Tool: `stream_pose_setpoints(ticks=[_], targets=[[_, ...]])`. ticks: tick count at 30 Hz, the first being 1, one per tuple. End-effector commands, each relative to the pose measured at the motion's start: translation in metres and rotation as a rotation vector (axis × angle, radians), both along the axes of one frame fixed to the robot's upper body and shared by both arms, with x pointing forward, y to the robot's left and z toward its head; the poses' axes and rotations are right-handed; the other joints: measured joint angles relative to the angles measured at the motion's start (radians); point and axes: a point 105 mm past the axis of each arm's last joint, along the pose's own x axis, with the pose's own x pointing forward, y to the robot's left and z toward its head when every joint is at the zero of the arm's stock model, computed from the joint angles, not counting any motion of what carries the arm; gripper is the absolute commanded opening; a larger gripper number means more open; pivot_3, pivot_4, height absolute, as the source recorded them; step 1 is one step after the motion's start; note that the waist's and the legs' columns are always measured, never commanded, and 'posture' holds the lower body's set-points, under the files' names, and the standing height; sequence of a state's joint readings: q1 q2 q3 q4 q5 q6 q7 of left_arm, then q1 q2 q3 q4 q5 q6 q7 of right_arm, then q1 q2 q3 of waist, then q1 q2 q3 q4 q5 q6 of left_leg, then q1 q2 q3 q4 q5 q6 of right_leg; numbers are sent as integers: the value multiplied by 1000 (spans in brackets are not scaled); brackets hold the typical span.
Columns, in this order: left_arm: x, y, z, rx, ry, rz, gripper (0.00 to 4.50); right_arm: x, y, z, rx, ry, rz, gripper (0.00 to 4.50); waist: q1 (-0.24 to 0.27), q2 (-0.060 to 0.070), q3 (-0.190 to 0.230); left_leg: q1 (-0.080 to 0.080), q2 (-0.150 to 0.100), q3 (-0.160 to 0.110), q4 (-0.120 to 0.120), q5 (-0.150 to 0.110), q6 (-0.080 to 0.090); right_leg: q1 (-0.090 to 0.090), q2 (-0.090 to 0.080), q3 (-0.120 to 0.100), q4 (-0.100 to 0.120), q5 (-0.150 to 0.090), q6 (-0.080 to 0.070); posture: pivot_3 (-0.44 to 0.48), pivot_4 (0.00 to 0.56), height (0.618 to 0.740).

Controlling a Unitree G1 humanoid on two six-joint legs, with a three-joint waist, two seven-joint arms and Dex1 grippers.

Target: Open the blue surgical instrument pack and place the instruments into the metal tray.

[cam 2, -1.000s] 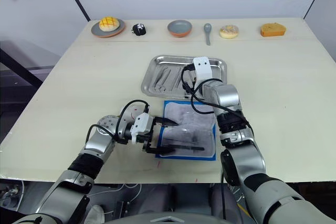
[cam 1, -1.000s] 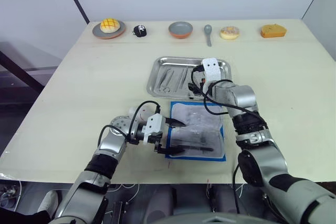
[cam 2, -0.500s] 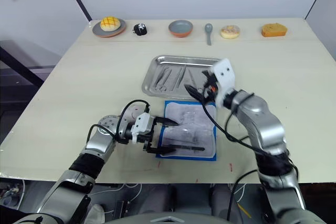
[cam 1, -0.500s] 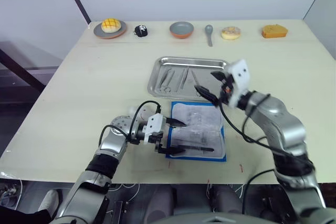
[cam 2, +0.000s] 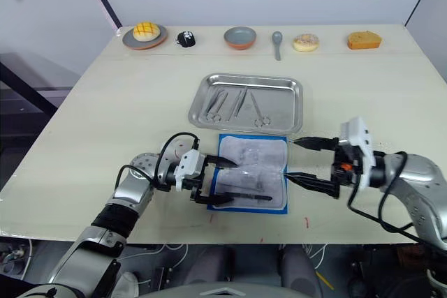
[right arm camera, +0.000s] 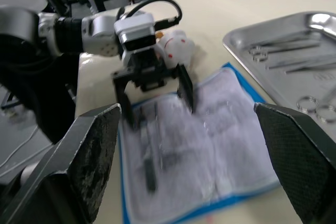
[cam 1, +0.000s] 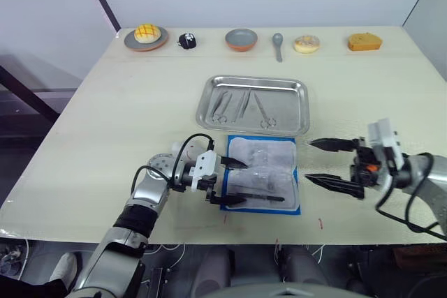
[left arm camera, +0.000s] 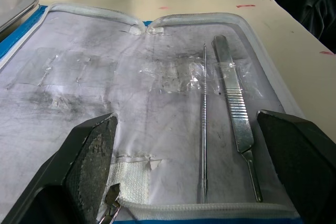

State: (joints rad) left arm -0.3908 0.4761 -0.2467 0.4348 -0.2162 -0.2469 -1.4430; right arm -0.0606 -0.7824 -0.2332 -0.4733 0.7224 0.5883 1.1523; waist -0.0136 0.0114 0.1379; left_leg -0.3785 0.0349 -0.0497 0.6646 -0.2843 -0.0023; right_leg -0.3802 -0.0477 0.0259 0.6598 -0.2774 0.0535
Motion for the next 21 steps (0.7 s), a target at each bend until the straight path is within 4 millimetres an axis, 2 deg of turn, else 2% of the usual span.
stream_pose_setpoints(ticks=[1,7,10,17,19,21], targets=[[-14,3,-31,83,125,-2,4500,-11,-15,19,-41,-107,47,4281,0,0,0,0,0,0,0,0,0,0,0,0,0,0,0,0,150,732],[-16,5,-33,90,131,-11,4500,-21,-42,37,-136,-165,77,4281,1,-2,1,1,0,0,0,0,0,1,0,0,-1,0,0,0,150,732],[-16,6,-33,95,132,-14,4500,-25,-47,38,-180,-165,106,4281,1,-3,2,1,0,0,0,0,0,1,0,0,-1,0,0,0,150,732],[-16,7,-34,102,130,-19,4500,-19,-31,32,-206,-255,117,4281,1,-4,2,1,0,0,0,0,0,2,0,-1,-1,0,0,0,150,732],[-16,8,-34,103,129,-18,4500,-17,-24,27,-195,-258,109,4281,1,-4,2,1,0,0,0,0,0,2,0,-1,-1,0,0,0,150,732],[-18,9,-34,107,129,-24,4500,-12,-12,14,-197,-257,85,4281,1,-4,2,1,0,0,0,0,0,2,0,0,-1,0,0,0,150,732]])
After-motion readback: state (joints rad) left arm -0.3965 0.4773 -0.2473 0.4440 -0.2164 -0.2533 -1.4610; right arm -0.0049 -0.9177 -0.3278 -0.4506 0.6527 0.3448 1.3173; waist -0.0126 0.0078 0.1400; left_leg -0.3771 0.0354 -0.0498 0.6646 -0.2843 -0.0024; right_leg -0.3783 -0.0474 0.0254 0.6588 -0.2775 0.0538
